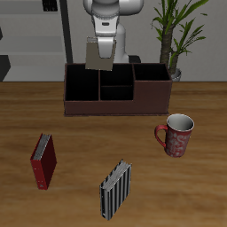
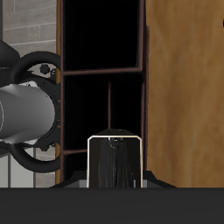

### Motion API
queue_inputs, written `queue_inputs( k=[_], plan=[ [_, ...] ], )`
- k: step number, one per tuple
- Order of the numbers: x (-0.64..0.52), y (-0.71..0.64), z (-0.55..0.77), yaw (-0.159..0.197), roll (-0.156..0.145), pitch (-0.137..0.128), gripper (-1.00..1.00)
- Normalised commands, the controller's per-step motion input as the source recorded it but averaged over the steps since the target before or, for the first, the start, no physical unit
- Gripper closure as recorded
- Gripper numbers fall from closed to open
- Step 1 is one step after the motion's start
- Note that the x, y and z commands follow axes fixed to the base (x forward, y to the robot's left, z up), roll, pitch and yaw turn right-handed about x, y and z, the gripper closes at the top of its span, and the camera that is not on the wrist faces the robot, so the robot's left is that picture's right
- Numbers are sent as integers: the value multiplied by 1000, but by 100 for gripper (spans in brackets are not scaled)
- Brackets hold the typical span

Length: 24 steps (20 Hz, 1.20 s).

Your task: Place the yellow book into the back desk caddy's front compartment and place the red mug into the back desk caddy's right compartment

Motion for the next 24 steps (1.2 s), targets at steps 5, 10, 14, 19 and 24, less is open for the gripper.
queue_inputs(
  k=[5, 10, 14, 19, 24],
  plan=[
    [11, 81, 9, 38, 22, -41, 100],
    [-16, 121, -18, 29, 35, -11, 100],
    [-25, 108, -21, 28, 22, -16, 100],
    [-70, 141, -123, 26, 32, 20, 100],
    [-69, 186, -65, 36, 39, 0, 100]
  ],
)
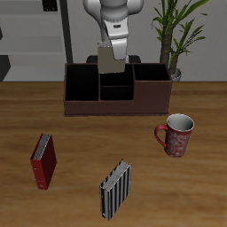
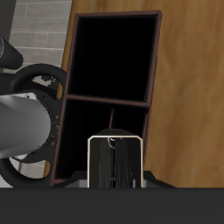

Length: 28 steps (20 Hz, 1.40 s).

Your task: Place the yellow book into the back desk caddy's front compartment and place the red mug into the back desk caddy's right compartment

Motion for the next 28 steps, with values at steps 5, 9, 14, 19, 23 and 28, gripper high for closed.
queue_inputs(
  k=[5, 9, 14, 19, 23, 28],
  plan=[
    [-27, 66, -50, 16, 16, 6, 100],
    [53, -174, -60, 29, -33, -4, 100],
    [59, -89, -13, 8, -27, -3, 100],
    [99, -111, 10, -1, -32, -13, 100],
    [37, 30, 78, 76, -6, -117, 100],
    [25, 64, 54, -7, -6, -6, 100]
  ],
)
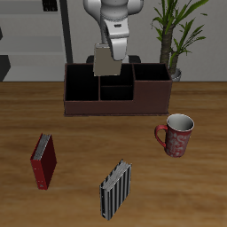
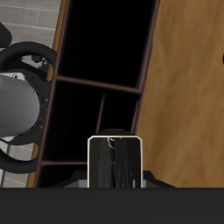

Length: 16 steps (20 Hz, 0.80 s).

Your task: Place the yellow book into the back desk caddy's front compartment and place the red mug into the back desk caddy's right compartment

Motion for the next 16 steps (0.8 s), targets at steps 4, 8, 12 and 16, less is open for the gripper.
queue_inputs(
  k=[4, 8, 12, 16],
  plan=[
    [48, 26, 41, -29, 8, 11, 100],
    [24, 68, -47, -14, 19, 0, 100],
    [-1, 163, 53, -29, 39, -18, 100],
    [-10, 235, 30, -14, 46, -16, 100]
  ],
)
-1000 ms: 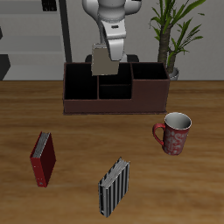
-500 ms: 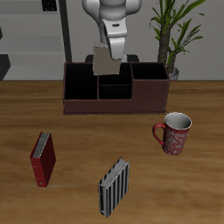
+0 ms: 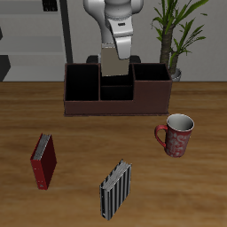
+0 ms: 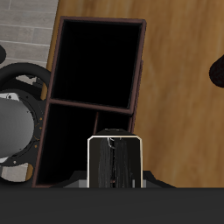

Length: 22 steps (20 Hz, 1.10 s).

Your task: Place the yellow book into the back desk caddy's front compartment and place the red mug into the back desk caddy's right compartment

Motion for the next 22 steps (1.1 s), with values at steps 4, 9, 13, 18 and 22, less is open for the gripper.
queue_inputs(
  k=[4, 9, 13, 18, 22],
  plan=[
    [3, 186, -36, 11, 32, 2, 100],
    [-23, 82, -38, -5, 22, 20, 100],
    [31, -45, -99, -59, -13, 53, 100],
    [-10, -13, -140, -8, -5, 33, 100],
    [-50, 22, -154, -22, -2, 43, 100]
  ],
)
